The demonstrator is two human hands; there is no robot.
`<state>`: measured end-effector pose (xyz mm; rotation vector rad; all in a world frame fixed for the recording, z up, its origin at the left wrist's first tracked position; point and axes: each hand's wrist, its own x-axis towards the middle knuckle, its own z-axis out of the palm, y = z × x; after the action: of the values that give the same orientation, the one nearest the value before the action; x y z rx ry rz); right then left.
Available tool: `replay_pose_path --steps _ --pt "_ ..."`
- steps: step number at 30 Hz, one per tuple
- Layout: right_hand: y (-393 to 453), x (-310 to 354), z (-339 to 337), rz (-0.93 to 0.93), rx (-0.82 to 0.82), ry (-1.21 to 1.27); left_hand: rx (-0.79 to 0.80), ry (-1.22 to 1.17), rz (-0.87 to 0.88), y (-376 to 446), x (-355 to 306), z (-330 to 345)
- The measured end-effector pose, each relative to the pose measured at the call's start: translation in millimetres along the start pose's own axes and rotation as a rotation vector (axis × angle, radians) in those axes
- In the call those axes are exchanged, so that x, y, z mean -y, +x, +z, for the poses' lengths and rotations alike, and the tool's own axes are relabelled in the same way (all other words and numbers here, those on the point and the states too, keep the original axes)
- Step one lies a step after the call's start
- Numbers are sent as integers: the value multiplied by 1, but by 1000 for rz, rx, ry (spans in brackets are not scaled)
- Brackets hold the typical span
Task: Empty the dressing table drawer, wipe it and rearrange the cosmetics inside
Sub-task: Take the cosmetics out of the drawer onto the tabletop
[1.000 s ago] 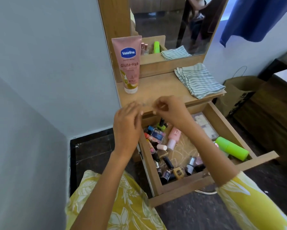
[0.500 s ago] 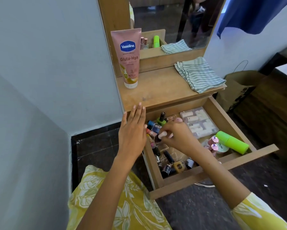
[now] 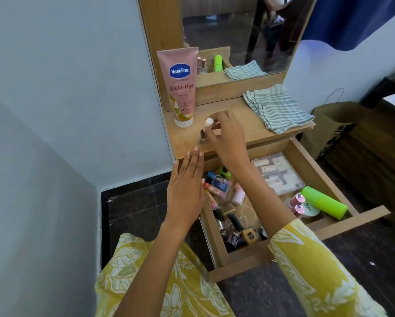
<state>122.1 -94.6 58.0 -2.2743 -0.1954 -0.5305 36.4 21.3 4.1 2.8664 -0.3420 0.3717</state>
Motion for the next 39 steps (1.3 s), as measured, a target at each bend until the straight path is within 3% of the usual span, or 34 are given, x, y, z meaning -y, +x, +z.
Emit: replay_pose_path --steps 7,17,25,33,35,38,39 --pt "15 -7 18 71 80 -39 -6 -10 16 0 2 -1" --pt "26 11 6 10 99 -15 22 31 20 -1 2 0" --pt "18 0 10 63 3 32 23 15 26 -1 2 0" --pt "-1 6 -15 127 58 -35 -7 -10 42 -2 4 0" --pt "-16 5 -35 127 249 -85 -3 -2 54 -2 7 0" --pt "-43 -3 -53 135 825 -276 20 2 60 -2 8 -1" --pt "-52 -7 -51 130 948 -328 27 2 57 -2 8 -1"
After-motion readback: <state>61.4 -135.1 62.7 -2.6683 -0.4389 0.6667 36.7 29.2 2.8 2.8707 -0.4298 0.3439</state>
